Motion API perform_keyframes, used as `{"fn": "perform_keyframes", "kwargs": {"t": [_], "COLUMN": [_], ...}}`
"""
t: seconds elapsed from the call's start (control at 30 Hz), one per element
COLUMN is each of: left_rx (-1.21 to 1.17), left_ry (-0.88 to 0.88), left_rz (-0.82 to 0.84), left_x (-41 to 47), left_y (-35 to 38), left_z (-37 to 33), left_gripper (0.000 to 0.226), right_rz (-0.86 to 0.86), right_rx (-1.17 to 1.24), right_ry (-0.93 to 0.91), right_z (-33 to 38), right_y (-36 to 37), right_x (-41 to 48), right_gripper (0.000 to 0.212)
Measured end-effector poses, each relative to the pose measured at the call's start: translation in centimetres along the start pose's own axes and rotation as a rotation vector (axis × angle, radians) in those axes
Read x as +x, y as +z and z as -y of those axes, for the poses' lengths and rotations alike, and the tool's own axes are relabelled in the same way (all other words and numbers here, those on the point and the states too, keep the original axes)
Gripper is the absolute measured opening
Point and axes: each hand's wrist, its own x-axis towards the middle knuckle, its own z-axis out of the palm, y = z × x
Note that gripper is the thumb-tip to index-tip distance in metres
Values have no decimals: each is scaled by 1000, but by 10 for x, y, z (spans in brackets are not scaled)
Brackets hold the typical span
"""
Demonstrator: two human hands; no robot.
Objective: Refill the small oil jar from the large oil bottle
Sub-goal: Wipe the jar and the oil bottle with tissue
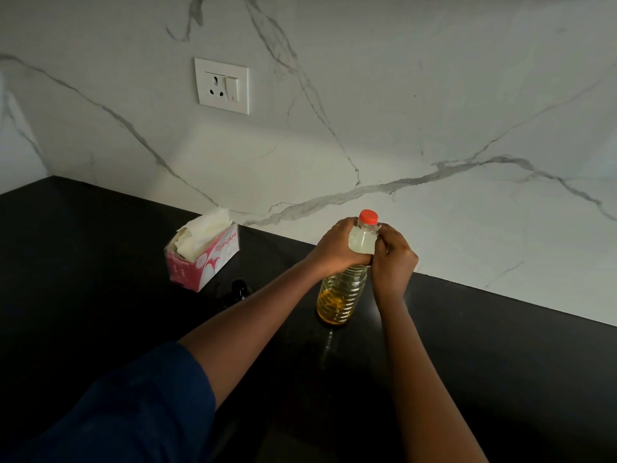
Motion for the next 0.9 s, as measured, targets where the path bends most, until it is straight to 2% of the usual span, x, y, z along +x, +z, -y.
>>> {"fn": "perform_keyframes", "kwargs": {"t": [0.17, 0.33, 0.57, 0.7, 0.8, 0.9], "left_rx": [-12, 22, 12, -24, 14, 109], "left_ry": [-24, -37, -54, -100, -87, -78], "left_rz": [11, 9, 71, 155, 96, 18], "left_x": [1, 2, -4, -7, -5, -9], "left_y": [-3, -2, -1, -7, -8, -6], "left_z": [0, -2, -7, -8, -2, 1], "left_gripper": [69, 65, 65, 64, 67, 75], "right_rz": [-85, -95, 30, -25, -78, -120], "right_rx": [80, 84, 216, 274, 247, 156], "right_ry": [181, 120, 294, 327, 329, 240], "right_z": [8, 12, 8, 11, 15, 14], "right_y": [5, 9, 3, 1, 2, 4], "right_x": [-12, -22, 5, -4, -14, -24], "right_gripper": [26, 23, 20, 16, 22, 24]}}
